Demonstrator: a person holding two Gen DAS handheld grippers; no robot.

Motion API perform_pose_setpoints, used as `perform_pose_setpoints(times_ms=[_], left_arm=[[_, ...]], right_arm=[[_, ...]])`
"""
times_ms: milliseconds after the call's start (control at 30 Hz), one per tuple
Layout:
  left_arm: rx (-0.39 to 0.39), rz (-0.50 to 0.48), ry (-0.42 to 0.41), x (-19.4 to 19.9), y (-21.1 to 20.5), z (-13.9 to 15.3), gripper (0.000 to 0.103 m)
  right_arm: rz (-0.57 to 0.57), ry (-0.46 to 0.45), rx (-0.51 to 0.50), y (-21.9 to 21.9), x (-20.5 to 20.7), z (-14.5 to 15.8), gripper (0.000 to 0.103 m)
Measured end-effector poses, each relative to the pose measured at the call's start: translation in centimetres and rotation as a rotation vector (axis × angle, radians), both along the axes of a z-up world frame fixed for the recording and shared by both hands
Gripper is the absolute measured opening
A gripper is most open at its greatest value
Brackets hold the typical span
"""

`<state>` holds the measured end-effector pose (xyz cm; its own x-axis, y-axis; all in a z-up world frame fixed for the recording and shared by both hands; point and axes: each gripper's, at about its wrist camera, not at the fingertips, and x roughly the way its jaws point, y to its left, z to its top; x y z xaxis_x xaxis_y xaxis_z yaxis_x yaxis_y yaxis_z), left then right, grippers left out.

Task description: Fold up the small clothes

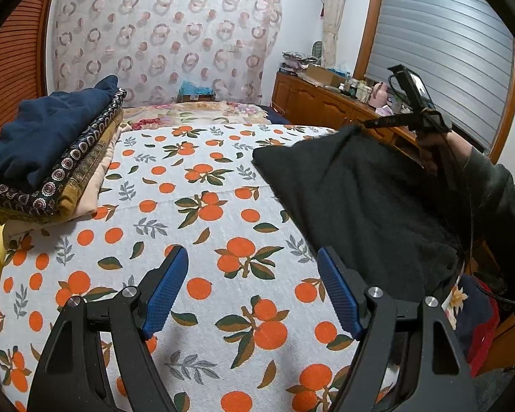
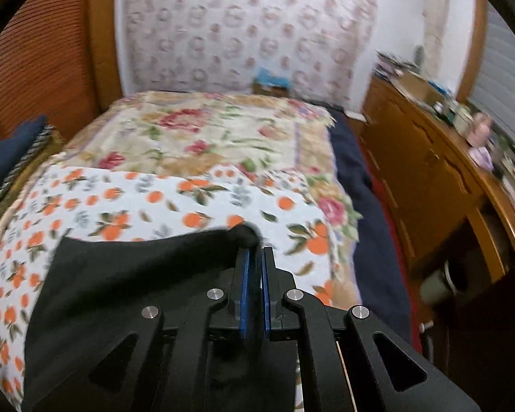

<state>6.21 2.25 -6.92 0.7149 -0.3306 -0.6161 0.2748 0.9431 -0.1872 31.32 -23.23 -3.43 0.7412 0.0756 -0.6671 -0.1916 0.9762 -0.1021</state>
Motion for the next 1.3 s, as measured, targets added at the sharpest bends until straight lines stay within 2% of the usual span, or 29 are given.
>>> perform_pose_setpoints(times_ms=[33,67,100,200,333,467,667,867,967,1100,1133,1200,1300], left_arm=[[-0.001,-0.001,-0.001,0.0,0.0,0.0,0.078],[-0.001,-0.002,0.000,0.0,0.0,0.0,0.078],[0.000,-0.004,0.000,0.0,0.0,0.0,0.078],[0.000,-0.005,-0.002,0.0,-0.1,0.0,0.078],[0.003,-0.012,0.005,0.1,-0.7,-0.1,0.078],[0.012,-0.025,0.003,0.4,-1.8,-0.2,0.078],[0.023,-0.070,0.003,0.9,-4.4,-0.1,0.078],[0.035,-0.121,0.023,1.2,-7.1,-0.5,0.078],[0.051,-0.137,0.037,1.1,-8.0,-0.8,0.078],[0.034,-0.168,0.065,0.9,-8.6,-1.2,0.078],[0.033,-0.168,0.068,0.9,-8.7,-1.3,0.078],[0.039,-0.168,0.074,0.8,-8.8,-1.4,0.078],[0.039,-0.168,0.075,0.7,-8.9,-1.4,0.078]], right_arm=[[-0.013,0.002,-0.013,0.3,0.0,0.1,0.014],[-0.022,0.007,-0.018,0.3,-0.1,0.0,0.026],[-0.024,0.012,-0.017,0.3,-0.3,0.0,0.031],[0.007,-0.005,-0.005,0.5,-2.2,0.6,0.032],[0.077,-0.028,0.039,-0.3,-8.0,0.6,0.032],[0.130,-0.027,0.070,-1.3,-14.2,-0.9,0.032],[0.134,-0.003,0.126,-3.3,-19.6,-3.7,0.032],[0.147,0.005,0.159,-4.8,-22.8,-3.9,0.032],[0.164,0.019,0.135,-4.3,-23.8,-4.4,0.032],[0.175,0.026,0.122,-4.5,-24.1,-4.3,0.032],[0.173,0.032,0.118,-4.6,-24.0,-4.4,0.032],[0.168,0.044,0.116,-4.5,-23.5,-4.6,0.018],[0.197,0.057,0.124,-4.5,-23.1,-4.4,0.007]])
